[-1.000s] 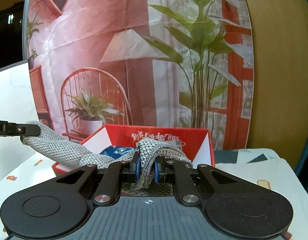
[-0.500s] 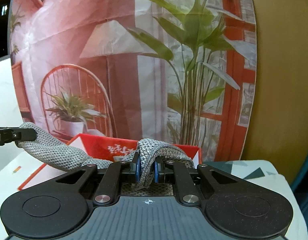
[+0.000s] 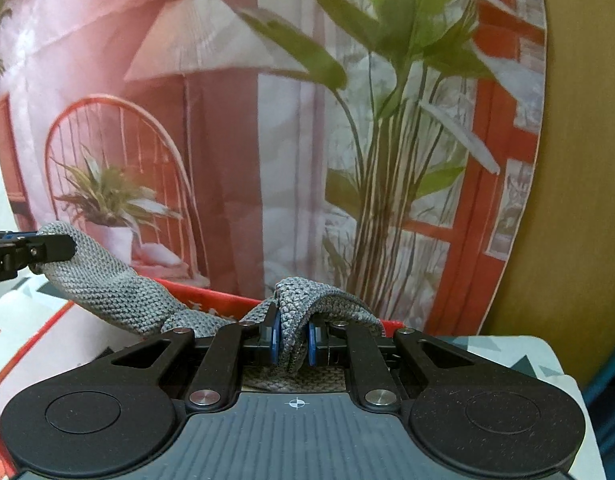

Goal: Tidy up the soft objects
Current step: 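Lift the grey glove with both grippers over the box and release it inside, then withdraw both grippers from the box down to the white bag with green cable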

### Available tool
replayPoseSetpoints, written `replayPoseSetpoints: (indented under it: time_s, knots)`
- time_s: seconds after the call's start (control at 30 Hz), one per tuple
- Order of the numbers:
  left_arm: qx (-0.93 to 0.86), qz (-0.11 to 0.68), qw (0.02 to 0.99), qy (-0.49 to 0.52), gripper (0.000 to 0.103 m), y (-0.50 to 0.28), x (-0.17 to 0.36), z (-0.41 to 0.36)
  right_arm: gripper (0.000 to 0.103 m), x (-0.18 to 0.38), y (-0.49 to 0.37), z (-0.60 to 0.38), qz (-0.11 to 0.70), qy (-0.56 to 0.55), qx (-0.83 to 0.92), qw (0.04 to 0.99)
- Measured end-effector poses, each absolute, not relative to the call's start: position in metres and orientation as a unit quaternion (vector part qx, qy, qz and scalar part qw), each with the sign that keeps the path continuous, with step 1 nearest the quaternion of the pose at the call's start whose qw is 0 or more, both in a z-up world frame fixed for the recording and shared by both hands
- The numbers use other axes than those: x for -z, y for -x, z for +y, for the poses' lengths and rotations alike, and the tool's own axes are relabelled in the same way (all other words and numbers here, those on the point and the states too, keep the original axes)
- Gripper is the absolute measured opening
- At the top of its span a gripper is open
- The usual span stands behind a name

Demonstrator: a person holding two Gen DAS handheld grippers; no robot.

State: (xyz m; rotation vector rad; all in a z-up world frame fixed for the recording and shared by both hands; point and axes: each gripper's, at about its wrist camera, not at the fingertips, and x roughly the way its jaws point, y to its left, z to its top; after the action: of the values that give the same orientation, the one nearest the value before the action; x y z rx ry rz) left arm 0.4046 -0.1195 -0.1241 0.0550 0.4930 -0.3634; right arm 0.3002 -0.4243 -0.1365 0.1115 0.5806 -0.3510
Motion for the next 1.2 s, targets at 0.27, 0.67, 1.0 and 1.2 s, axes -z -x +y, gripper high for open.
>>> replayPoseSetpoints:
  time_s: [0.27,0.67,1.0,1.2]
  knots:
    - [0.207,0.282,0.936,-0.039,0.016,-0.412,0.14,-0.122,0.025,0.149,-0.314,-0.426,0.334,-0.061,0.164,0.926]
    - [0.246,0.266,0.931,-0.047,0.062,-0.388,0.114,-0.114,0.05,0.134,-0.297,-0.428,0.333,-0.09,0.163,0.924]
    - [0.259,0.268,0.927,-0.042,0.066,-0.342,0.102,-0.094,0.051,0.116,-0.252,-0.41,0.313,-0.108,0.154,0.931]
    - [0.261,0.283,0.923,-0.018,0.066,-0.304,0.111,-0.071,0.051,0.113,-0.213,-0.382,0.279,-0.115,0.15,0.942]
